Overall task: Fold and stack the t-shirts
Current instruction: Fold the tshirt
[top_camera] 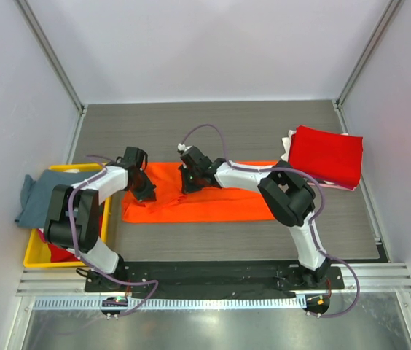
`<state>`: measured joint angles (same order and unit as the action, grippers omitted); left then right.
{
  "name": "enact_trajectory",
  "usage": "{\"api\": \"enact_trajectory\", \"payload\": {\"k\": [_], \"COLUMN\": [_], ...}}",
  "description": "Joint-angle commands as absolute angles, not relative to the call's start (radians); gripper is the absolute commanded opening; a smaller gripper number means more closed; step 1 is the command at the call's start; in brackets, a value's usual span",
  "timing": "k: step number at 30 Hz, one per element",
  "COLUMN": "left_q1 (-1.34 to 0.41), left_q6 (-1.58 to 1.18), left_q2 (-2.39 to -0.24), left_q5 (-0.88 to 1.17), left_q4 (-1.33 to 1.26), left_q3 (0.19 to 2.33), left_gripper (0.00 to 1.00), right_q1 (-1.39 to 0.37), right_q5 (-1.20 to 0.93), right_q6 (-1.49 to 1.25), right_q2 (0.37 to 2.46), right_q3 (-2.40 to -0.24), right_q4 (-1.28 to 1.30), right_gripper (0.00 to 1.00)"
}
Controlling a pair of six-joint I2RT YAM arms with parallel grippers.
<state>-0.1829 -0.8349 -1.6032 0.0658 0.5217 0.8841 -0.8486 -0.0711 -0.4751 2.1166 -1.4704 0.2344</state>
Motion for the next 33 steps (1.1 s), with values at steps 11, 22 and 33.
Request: {"api": "enact_trajectory", "payload": {"k": [11,22,33], "left_q1": [-0.181,-0.181,-0.181], "left_q6": [-0.807,-0.834,-0.862], "left_q2": [-1.474,-1.316,-1.231], "left_q5": [-0.126,-0.153,-0.21], "left_q4": [0.621,0.586,0.609], "left_q3": [0.93,0.845,0.833], "left_gripper": [0.0,0.0,0.0], "right_q1": [-0.88,-0.903,-0.907], "right_q5": [0.02,-0.02,-0.005], "right_q6": [-0.456,-0.459,-0.462], "right_q2": [1.973,2.071,2.074], "right_q3": [-1.499,-1.523,-1.517], "right_q4": [0.232,0.233,0.236], "right_gripper": [0.06,0.05,0.05]}}
